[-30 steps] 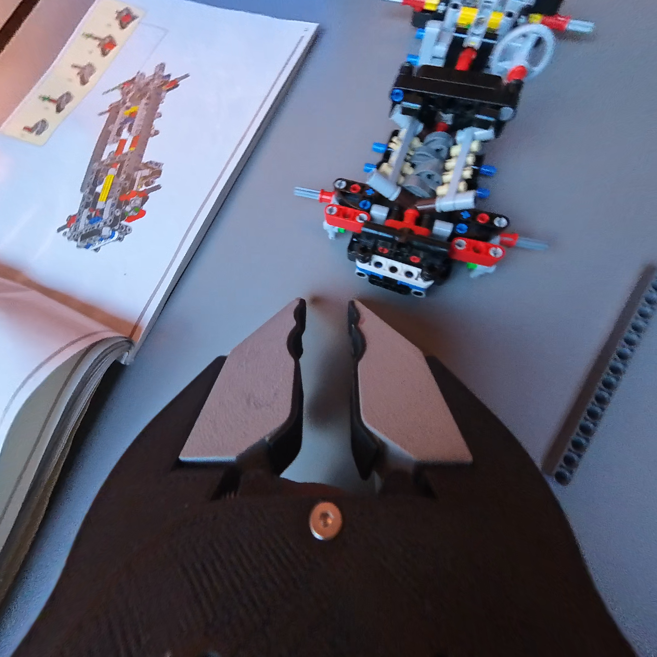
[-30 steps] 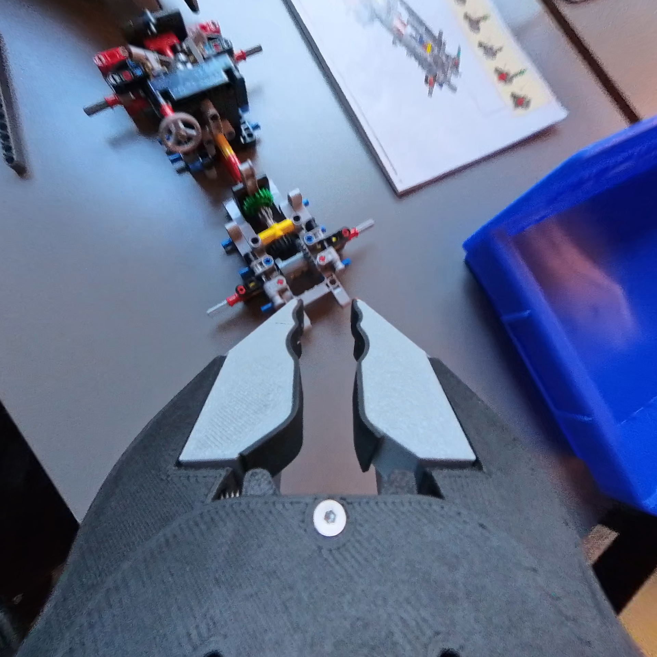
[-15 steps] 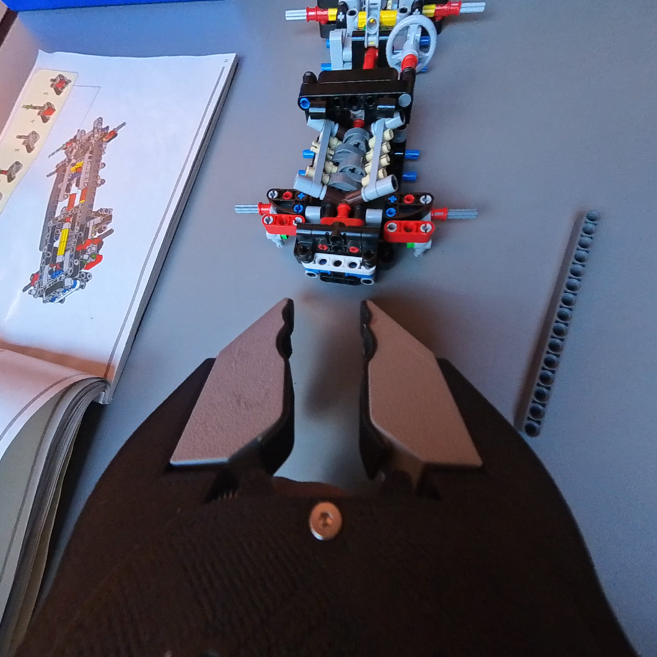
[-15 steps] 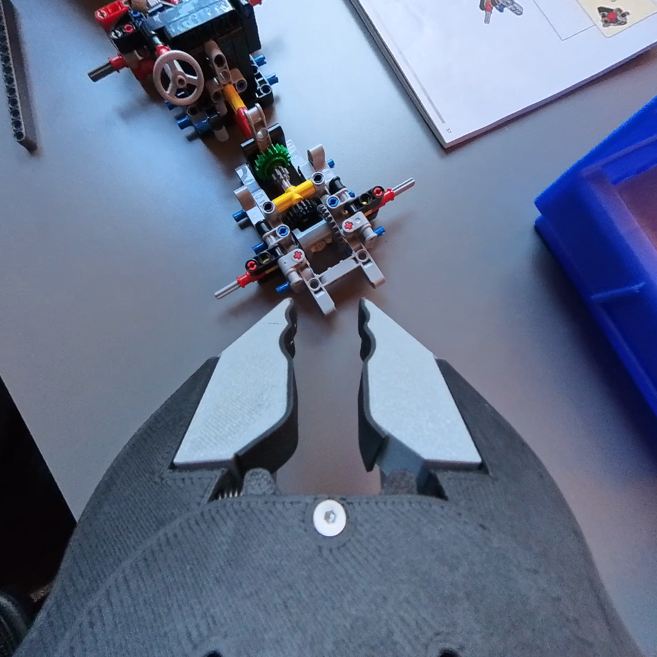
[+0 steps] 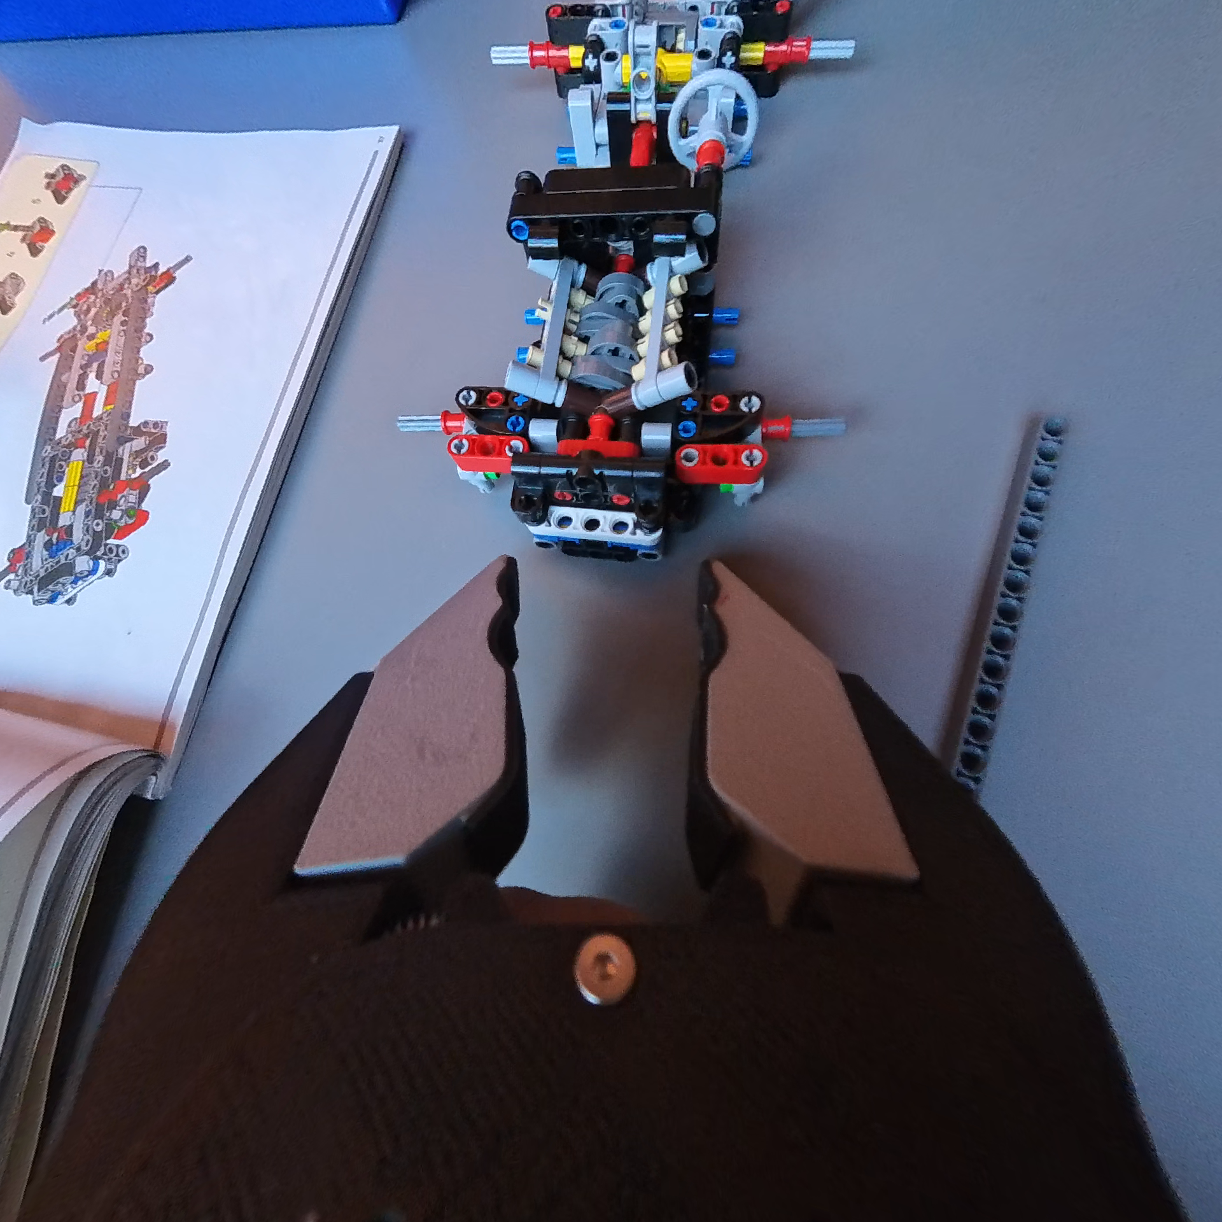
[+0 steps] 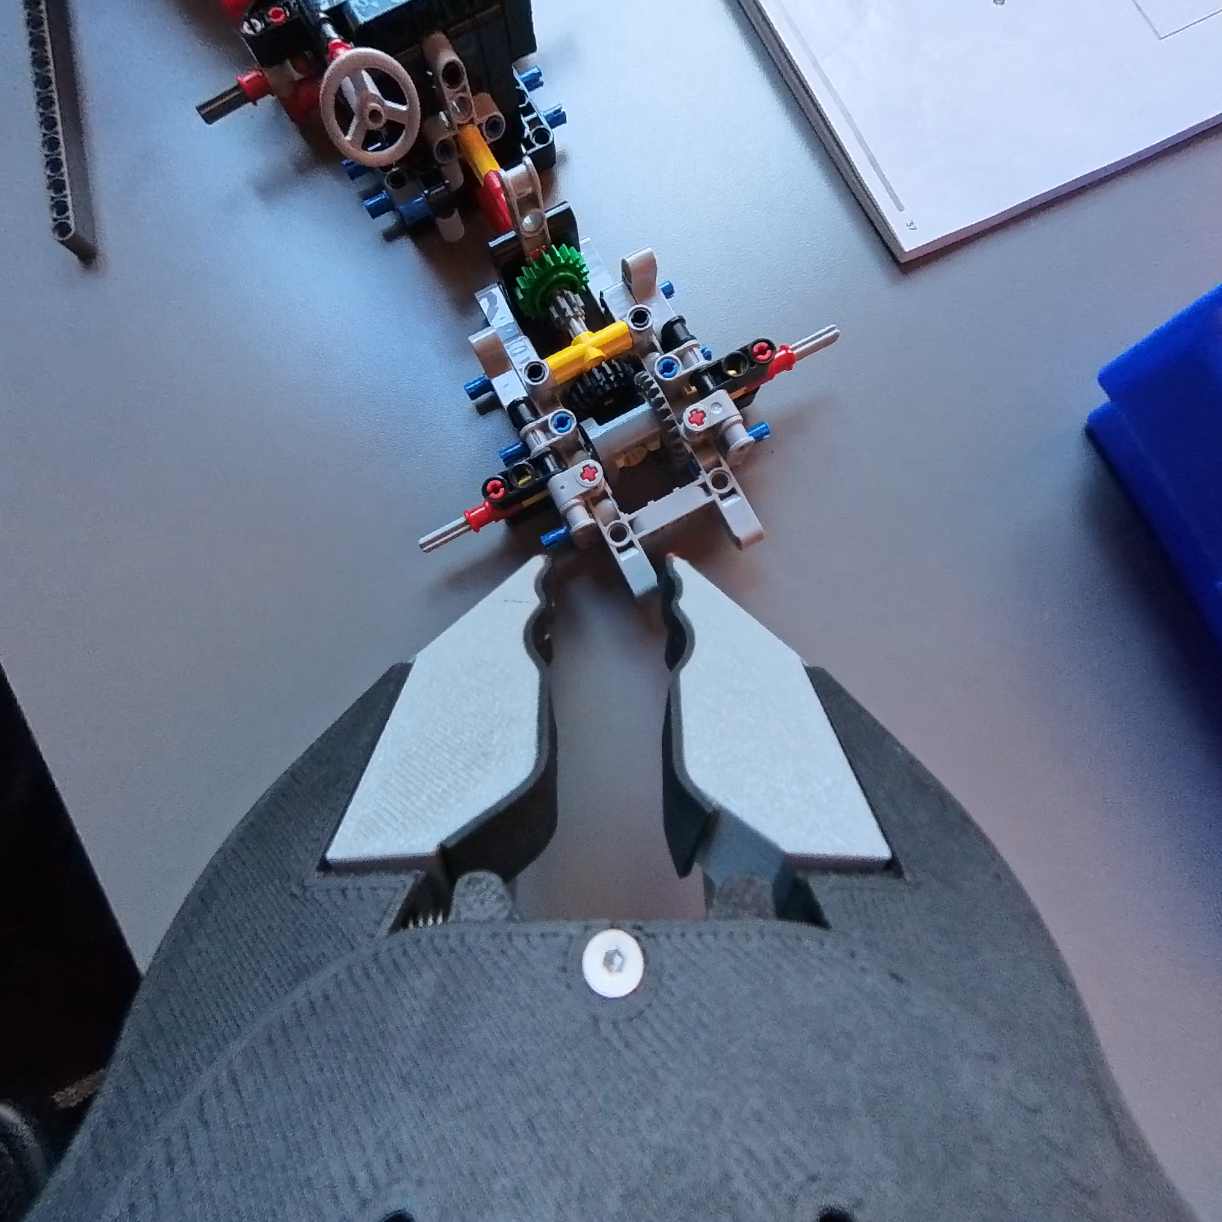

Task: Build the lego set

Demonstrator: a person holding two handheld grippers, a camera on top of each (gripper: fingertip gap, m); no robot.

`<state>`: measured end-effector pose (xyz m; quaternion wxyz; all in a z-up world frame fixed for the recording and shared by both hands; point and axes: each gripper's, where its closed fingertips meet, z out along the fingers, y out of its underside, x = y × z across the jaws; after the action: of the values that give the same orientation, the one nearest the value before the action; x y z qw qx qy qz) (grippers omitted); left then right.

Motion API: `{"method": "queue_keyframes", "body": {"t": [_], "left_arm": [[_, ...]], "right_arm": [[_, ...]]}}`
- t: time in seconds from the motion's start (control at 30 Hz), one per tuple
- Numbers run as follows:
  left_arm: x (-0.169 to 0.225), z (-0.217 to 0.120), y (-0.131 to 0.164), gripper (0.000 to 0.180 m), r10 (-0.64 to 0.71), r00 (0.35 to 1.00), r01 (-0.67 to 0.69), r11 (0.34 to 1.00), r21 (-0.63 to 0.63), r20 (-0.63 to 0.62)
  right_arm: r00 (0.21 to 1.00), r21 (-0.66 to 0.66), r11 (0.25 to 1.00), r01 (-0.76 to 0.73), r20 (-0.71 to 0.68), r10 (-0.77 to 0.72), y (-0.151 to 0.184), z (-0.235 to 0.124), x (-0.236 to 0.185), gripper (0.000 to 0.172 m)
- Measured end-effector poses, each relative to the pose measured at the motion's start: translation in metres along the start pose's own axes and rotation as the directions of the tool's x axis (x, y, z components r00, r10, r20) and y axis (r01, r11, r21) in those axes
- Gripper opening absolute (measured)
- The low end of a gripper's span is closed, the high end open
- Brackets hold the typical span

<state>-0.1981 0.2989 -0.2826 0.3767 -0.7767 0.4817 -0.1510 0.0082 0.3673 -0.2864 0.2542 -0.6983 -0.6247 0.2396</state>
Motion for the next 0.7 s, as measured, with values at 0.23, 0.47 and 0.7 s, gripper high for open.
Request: {"method": "queue_keyframes", "body": {"t": [0.23,0.47,0.7], "left_arm": [[0.000,0.000,0.000,0.054,0.010,1.000,-0.010,1.000,0.002,0.011],[0.000,0.000,0.000,0.053,0.009,1.000,-0.009,1.000,0.002,0.010],[0.000,0.000,0.000,0.054,0.005,1.000,-0.005,1.000,0.001,0.011]], "right_arm": [[1.000,-0.006,1.000,-0.001,-0.020,0.001,-0.002,-0.008,0.004,0.027],[0.999,0.004,1.000,0.012,-0.035,-0.012,-0.009,-0.010,0.004,0.026],[0.999,0.008,1.000,0.021,-0.050,-0.021,-0.010,-0.013,0.003,0.026]]}}
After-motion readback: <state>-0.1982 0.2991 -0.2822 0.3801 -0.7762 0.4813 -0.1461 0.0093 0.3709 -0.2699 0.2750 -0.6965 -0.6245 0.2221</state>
